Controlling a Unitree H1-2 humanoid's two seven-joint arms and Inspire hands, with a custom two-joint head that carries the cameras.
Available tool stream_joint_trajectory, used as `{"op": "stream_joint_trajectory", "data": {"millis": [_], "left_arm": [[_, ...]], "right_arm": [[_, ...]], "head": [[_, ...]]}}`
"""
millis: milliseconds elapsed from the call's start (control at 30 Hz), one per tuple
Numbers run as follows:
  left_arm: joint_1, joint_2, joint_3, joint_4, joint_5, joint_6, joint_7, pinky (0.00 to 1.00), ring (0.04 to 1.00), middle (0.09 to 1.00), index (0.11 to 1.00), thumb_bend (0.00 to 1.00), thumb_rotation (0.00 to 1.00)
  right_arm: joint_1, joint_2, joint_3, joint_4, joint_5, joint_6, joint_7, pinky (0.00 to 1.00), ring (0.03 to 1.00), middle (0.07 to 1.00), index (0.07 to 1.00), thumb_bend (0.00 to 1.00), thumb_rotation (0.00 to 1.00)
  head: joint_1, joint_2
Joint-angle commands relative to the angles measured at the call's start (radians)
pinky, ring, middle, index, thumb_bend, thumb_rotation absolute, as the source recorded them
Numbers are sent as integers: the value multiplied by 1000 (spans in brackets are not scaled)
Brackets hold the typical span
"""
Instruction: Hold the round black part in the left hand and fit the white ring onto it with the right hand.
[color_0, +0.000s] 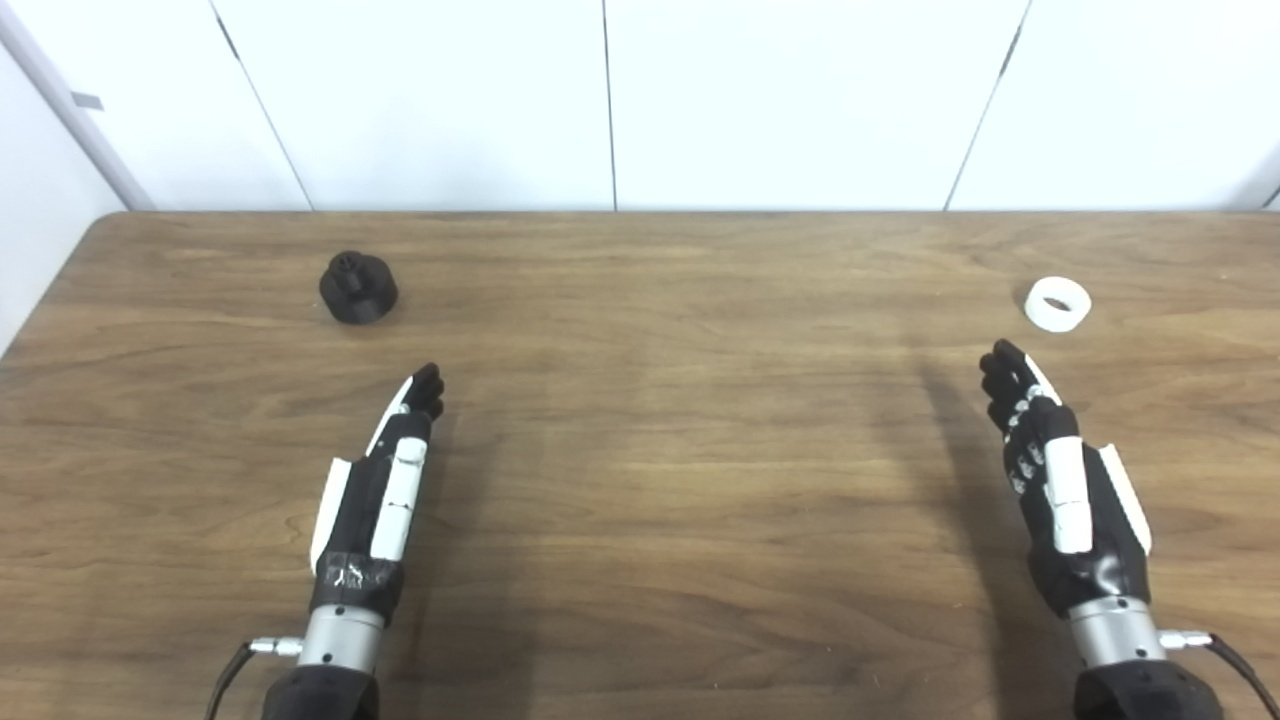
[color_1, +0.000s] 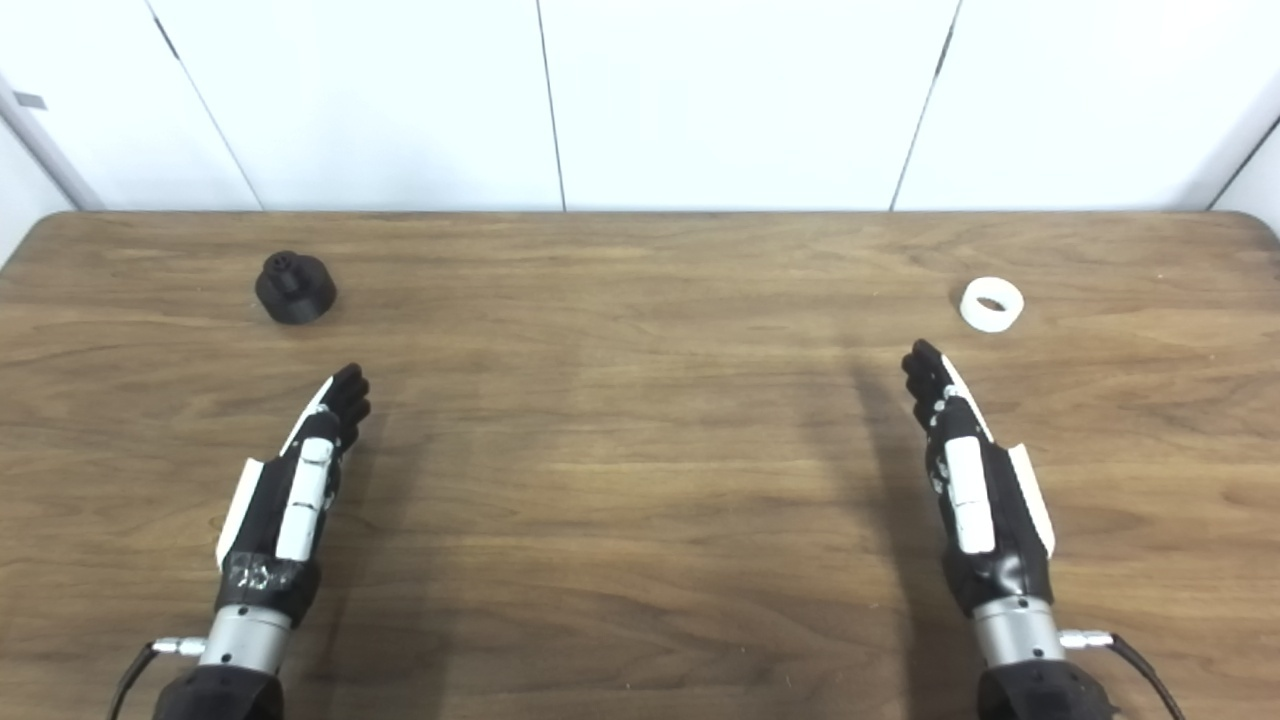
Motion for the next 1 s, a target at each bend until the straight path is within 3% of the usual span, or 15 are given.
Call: {"op": "stream_joint_trajectory", "data": {"millis": [0, 467, 633, 967], "left_arm": [[26, -19, 4, -22, 2, -31, 7, 1000, 961, 955, 960, 465, 925], [29, -18, -1, -15, 8, -44, 5, 1000, 958, 953, 956, 484, 919], [33, -23, -20, -3, 30, -55, 5, 1000, 977, 962, 961, 553, 909], [36, -47, -56, 33, 65, -75, 26, 1000, 992, 959, 969, 568, 908]], "right_arm": [[42, -11, 4, -41, 4, -26, -4, 1000, 963, 941, 936, 532, 1000], [46, -13, 1, -39, -1, -22, -7, 997, 952, 940, 939, 537, 1000], [51, -24, -10, -19, 11, -40, 1, 1000, 950, 943, 942, 542, 1000], [50, -46, -30, 51, 49, -99, 32, 1000, 966, 957, 961, 545, 1000]], "head": [[1, 0], [33, -14], [120, -63], [209, -130]]}}
